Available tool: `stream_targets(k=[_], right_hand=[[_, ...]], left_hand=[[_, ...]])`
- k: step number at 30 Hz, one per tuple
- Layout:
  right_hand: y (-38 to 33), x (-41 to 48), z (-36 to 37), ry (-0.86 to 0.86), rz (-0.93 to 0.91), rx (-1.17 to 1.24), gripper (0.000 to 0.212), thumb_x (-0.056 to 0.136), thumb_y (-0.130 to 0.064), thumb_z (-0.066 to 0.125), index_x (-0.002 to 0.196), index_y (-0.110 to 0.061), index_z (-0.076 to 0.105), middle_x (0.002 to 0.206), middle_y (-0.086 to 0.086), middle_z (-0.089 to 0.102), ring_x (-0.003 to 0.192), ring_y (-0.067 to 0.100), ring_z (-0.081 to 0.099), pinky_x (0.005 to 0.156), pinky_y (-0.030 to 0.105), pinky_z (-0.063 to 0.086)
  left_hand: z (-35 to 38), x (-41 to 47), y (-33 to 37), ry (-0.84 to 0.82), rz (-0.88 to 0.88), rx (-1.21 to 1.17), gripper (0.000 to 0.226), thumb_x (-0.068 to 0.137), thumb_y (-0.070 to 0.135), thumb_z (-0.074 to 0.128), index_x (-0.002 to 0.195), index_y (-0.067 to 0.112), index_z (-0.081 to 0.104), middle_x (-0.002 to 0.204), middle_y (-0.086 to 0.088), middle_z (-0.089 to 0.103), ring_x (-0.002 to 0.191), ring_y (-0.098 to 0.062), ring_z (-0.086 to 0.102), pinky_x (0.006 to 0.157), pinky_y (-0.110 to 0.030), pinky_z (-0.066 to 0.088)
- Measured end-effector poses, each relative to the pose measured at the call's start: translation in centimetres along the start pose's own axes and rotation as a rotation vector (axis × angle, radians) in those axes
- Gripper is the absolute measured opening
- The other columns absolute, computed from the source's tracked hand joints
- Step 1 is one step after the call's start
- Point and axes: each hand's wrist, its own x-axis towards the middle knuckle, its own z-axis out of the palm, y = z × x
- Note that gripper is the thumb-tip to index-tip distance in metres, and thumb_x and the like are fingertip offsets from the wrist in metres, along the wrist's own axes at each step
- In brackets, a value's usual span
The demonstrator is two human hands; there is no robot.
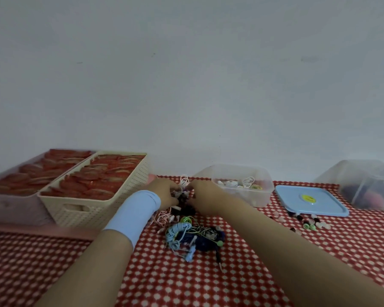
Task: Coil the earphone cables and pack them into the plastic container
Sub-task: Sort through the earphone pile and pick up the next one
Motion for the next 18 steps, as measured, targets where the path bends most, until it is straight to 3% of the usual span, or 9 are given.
stream_targets(k=[3, 5, 8, 10, 12, 14, 16, 18], right_hand=[[-0.3, 0.5, 0.6, 0.043, 0.048, 0.075, 0.044, 0.094, -0.014, 0.068, 0.134, -0.01, 0.053, 0.128, 0.009, 0.065, 0.113, 0.025, 0.063, 0.09, 0.03, 0.05], [-0.5, 0.6, 0.4, 0.043, 0.072, 0.126, 0.051, 0.091, -0.013, 0.072, 0.137, -0.01, 0.05, 0.129, 0.009, 0.064, 0.114, 0.026, 0.062, 0.093, 0.032, 0.051], [-0.4, 0.2, -0.8, 0.087, 0.059, 0.222, 0.059, 0.093, -0.012, 0.065, 0.148, -0.009, 0.042, 0.128, 0.011, 0.064, 0.114, 0.026, 0.062, 0.098, 0.036, 0.051], [-0.2, -0.6, -2.3, 0.137, 0.018, 0.298, 0.062, 0.096, -0.013, 0.062, 0.153, -0.012, 0.038, 0.124, 0.008, 0.066, 0.111, 0.023, 0.061, 0.093, 0.031, 0.049], [-0.2, -1.5, -3.8, 0.188, -0.035, 0.363, 0.047, 0.097, -0.013, 0.059, 0.143, -0.015, 0.055, 0.109, 0.0, 0.068, 0.097, 0.016, 0.063, 0.081, 0.024, 0.049], [-0.2, -2.3, -5.0, 0.232, -0.07, 0.512, 0.026, 0.098, -0.009, 0.058, 0.119, -0.014, 0.073, 0.092, -0.003, 0.071, 0.076, 0.009, 0.066, 0.065, 0.022, 0.052], [-0.2, -3.0, -5.7, 0.228, -0.067, 0.729, 0.02, 0.099, -0.007, 0.059, 0.106, -0.014, 0.076, 0.082, -0.001, 0.072, 0.059, 0.003, 0.065, 0.056, 0.022, 0.054], [-0.1, -3.5, -5.9, 0.229, -0.047, 0.849, 0.018, 0.099, -0.008, 0.061, 0.108, -0.012, 0.075, 0.085, 0.002, 0.072, 0.058, 0.002, 0.063, 0.057, 0.02, 0.055]], left_hand=[[-0.4, -0.3, -0.6, -0.011, -0.006, -0.026, 0.049, 0.093, 0.024, 0.063, 0.14, 0.029, 0.052, 0.145, 0.002, 0.052, 0.123, -0.019, 0.056, 0.093, -0.026, 0.042], [-0.5, -0.6, -1.2, -0.008, -0.019, -0.034, 0.053, 0.092, 0.027, 0.064, 0.142, 0.031, 0.048, 0.147, 0.005, 0.05, 0.128, -0.018, 0.053, 0.099, -0.028, 0.041], [-0.8, -0.8, -2.0, 0.051, -0.018, -0.045, 0.06, 0.088, 0.034, 0.068, 0.144, 0.033, 0.045, 0.15, 0.007, 0.044, 0.131, -0.018, 0.049, 0.106, -0.033, 0.039], [-1.1, -1.1, -1.9, 0.099, 0.028, -0.126, 0.066, 0.084, 0.035, 0.073, 0.144, 0.033, 0.045, 0.148, 0.008, 0.045, 0.132, -0.017, 0.047, 0.107, -0.032, 0.037], [-1.5, -1.5, -1.2, 0.145, 0.091, -0.218, 0.06, 0.082, 0.031, 0.075, 0.137, 0.033, 0.052, 0.14, 0.008, 0.051, 0.128, -0.014, 0.049, 0.101, -0.028, 0.037], [-1.7, -1.6, -0.5, 0.178, 0.141, -0.333, 0.038, 0.083, 0.027, 0.074, 0.118, 0.036, 0.064, 0.121, 0.009, 0.064, 0.105, -0.006, 0.06, 0.082, -0.02, 0.041], [-1.8, -1.7, 0.1, 0.207, 0.153, -0.431, 0.018, 0.085, 0.028, 0.072, 0.102, 0.032, 0.068, 0.098, 0.007, 0.069, 0.079, -0.001, 0.065, 0.065, -0.016, 0.042], [-1.7, -1.7, 0.4, 0.247, 0.144, -0.457, 0.019, 0.086, 0.033, 0.072, 0.103, 0.028, 0.068, 0.094, 0.009, 0.067, 0.081, -0.005, 0.063, 0.066, -0.021, 0.042]])
